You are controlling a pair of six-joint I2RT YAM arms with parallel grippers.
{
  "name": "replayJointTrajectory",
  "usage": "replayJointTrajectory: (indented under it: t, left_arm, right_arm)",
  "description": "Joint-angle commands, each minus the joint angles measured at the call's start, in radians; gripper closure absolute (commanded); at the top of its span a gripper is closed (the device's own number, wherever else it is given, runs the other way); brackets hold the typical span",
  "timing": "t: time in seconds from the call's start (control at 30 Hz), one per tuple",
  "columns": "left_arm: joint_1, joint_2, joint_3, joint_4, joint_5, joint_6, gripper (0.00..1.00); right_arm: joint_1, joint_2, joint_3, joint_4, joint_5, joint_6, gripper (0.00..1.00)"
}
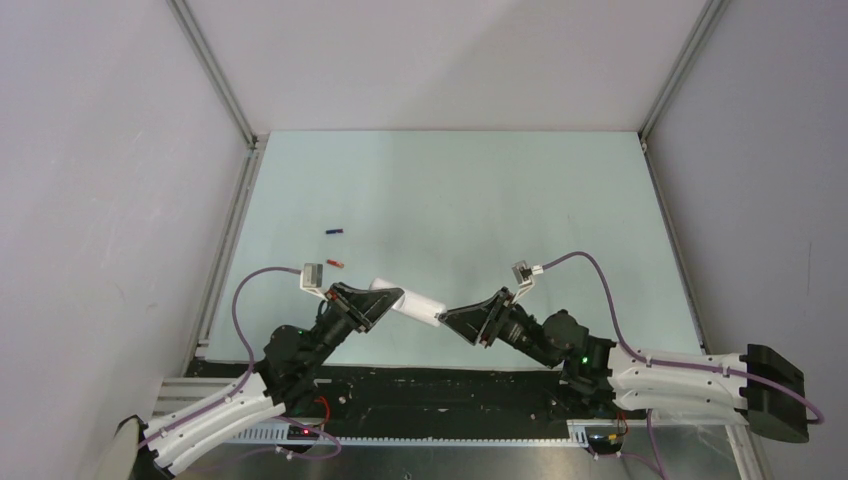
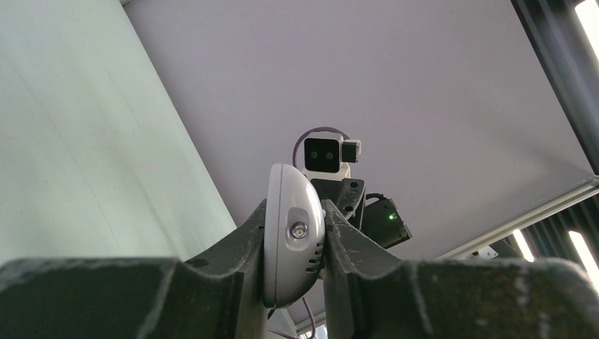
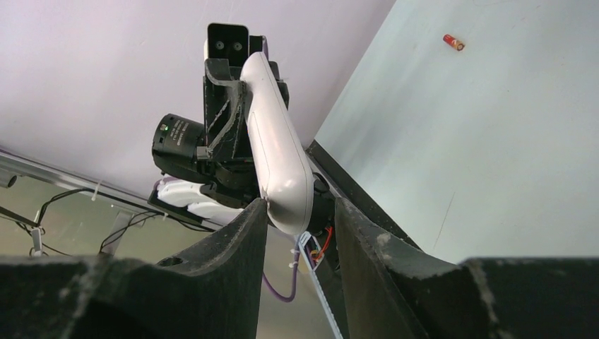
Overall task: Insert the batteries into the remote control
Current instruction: Remove the battery cover from the remote control.
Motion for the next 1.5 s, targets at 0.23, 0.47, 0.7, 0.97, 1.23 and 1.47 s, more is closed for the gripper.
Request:
replayJointTrajectory:
  t: [0.23, 0.47, 0.7, 0.97, 1.23, 1.47]
  left_arm:
    - [0.000, -0.005, 0.006, 0.038, -0.002, -0.008, 1.00]
    - [0.001, -0.003, 0.008, 0.038, 0.000, -0.007, 1.00]
    - [0.001, -0.005, 0.007, 0.038, 0.001, -0.009, 1.00]
    - [0.001, -0.006, 0.008, 0.038, 0.006, -0.008, 1.00]
    - [0.002, -0.012, 0.008, 0.038, 0.007, -0.007, 1.00]
    - [0.001, -0.010, 0.009, 0.038, 0.009, -0.005, 1.00]
  right_arm:
    - [0.005, 0.010, -0.003, 0.029, 0.048, 0.001, 0.56]
    - [0.004, 0.020, -0.003, 0.032, 0.061, 0.008, 0.56]
    - [0.003, 0.042, -0.002, 0.056, 0.066, 0.013, 0.55]
    - [0.001, 0.057, -0.002, 0.072, 0.070, 0.016, 0.54]
    - [-0.002, 0.067, 0.000, 0.090, 0.072, 0.016, 0.51]
    - [-0.004, 0.072, 0.000, 0.105, 0.070, 0.014, 0.50]
